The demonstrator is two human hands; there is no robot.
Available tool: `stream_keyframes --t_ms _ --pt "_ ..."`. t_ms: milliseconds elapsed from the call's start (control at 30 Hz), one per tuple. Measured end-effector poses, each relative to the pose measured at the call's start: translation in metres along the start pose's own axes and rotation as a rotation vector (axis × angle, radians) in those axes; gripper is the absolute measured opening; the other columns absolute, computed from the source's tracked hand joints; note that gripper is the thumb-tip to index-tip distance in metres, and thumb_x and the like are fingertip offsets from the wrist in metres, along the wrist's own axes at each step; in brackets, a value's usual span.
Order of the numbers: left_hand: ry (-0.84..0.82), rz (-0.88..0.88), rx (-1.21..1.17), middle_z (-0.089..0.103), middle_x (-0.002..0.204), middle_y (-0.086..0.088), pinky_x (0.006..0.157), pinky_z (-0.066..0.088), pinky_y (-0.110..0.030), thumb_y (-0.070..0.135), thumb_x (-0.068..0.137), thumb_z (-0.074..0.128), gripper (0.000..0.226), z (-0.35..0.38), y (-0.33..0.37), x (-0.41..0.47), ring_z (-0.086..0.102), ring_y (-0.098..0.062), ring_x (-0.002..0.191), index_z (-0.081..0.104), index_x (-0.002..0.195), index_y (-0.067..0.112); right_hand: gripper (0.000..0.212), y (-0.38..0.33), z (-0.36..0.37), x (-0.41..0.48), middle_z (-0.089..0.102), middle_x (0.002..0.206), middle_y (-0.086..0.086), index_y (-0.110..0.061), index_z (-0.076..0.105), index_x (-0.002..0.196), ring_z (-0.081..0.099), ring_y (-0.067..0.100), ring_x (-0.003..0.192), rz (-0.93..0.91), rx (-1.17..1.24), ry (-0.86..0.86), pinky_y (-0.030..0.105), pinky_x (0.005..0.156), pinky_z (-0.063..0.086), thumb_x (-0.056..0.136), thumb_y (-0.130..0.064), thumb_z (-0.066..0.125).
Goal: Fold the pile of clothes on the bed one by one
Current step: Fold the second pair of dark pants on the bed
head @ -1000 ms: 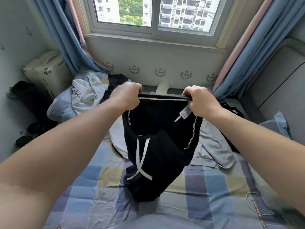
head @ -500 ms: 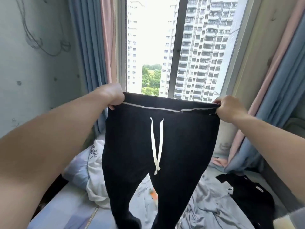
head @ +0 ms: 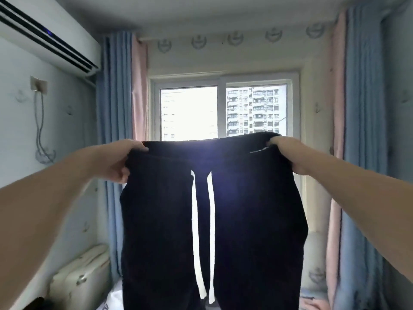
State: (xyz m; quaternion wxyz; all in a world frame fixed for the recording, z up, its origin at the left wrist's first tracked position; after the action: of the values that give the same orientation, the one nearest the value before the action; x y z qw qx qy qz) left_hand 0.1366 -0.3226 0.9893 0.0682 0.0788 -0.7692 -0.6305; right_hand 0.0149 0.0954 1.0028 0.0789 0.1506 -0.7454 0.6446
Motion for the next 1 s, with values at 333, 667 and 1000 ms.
stream_keyframes --t_ms 333,667,1000 --pt "-0.350 0.225 -0.136 0.062 0.096 -0.004 0.072 0.058 -0.027 0.024 0.064 0.096 0.046 0.012 0.014 -0.008 0.055 -0.012 0.071 0.073 0.101 0.012 0.070 -0.010 -0.032 0.018 0.073 0.121 0.007 -0.013 0.069 0.121 0.072 0.026 0.107 0.008 -0.028 -0.331 0.035 0.077 0.060 0.073 -0.063 0.075" --pt "0.365 0.494 0.244 0.073 0.102 0.008 0.071 0.053 -0.023 0.037 0.093 0.071 0.030 0.028 0.026 0.018 0.070 -0.011 0.089 0.068 0.117 0.020 0.016 -0.008 -0.035 0.019 0.078 0.096 0.001 -0.020 0.072 0.100 0.076 0.018 0.085 -0.204 -0.252 -0.042 0.024 0.066 0.057 0.087 -0.026 0.078" --pt "0.381 0.116 0.061 0.063 0.123 -0.016 0.098 0.054 -0.048 0.037 0.096 0.067 0.056 0.067 0.000 0.027 0.065 -0.035 0.109 0.048 0.138 0.005 0.035 0.002 -0.003 0.002 0.068 0.111 0.014 -0.004 0.058 0.121 0.067 0.024 0.087 0.020 -0.206 0.125 0.035 0.069 0.057 0.095 -0.024 0.070"
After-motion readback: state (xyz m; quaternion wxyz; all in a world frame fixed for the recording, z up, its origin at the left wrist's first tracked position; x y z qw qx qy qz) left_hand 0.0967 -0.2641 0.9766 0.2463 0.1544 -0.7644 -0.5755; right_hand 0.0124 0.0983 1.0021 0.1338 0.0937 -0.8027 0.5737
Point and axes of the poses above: each hand's wrist, its own x-axis towards the middle knuckle, its own z-axis out of the palm, y = z × x, the point moved 5 cm from there along x, towards the middle knuckle
